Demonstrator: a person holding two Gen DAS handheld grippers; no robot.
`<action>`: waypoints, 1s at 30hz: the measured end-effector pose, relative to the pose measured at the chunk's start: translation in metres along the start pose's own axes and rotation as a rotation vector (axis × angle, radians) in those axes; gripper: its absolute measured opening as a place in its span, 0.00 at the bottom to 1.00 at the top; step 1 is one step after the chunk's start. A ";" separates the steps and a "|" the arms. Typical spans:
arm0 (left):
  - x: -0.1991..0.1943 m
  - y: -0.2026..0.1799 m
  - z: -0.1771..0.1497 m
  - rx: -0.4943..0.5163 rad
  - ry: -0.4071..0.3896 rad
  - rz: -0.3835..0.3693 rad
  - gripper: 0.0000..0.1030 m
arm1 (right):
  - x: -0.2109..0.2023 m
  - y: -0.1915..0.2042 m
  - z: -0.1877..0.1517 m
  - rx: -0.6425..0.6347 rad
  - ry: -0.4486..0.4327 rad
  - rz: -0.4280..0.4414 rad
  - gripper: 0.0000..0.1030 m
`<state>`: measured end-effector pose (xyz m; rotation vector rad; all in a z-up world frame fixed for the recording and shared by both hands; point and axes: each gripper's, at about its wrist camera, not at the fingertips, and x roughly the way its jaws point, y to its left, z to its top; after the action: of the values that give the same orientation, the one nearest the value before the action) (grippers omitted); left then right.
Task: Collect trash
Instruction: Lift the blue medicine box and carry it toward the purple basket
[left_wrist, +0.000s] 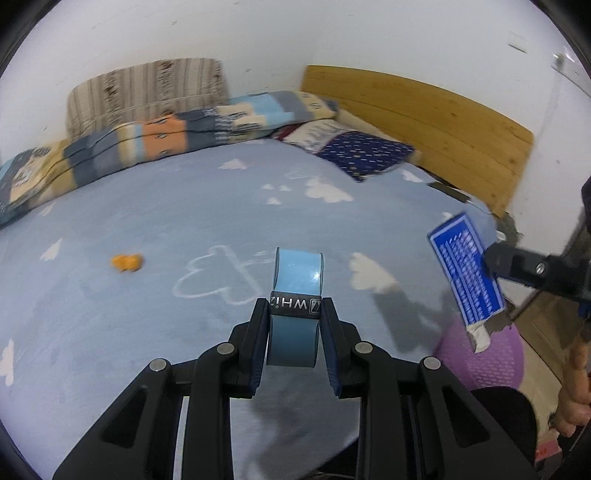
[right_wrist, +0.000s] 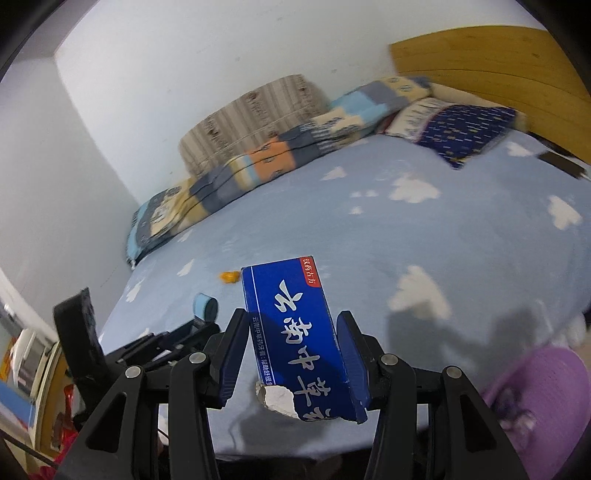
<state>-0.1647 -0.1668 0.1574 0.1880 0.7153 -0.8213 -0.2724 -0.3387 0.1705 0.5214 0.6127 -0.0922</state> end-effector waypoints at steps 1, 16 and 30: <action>0.000 -0.009 0.002 0.012 -0.002 -0.007 0.25 | -0.008 -0.009 -0.003 0.017 -0.003 -0.012 0.51; -0.005 -0.116 0.022 0.226 -0.043 -0.057 0.26 | -0.100 -0.086 -0.030 0.148 -0.090 -0.157 0.51; -0.002 -0.189 0.024 0.320 0.013 -0.194 0.25 | -0.155 -0.130 -0.043 0.234 -0.160 -0.224 0.51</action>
<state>-0.2900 -0.3043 0.1981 0.4166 0.6166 -1.1199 -0.4524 -0.4411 0.1721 0.6636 0.5039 -0.4174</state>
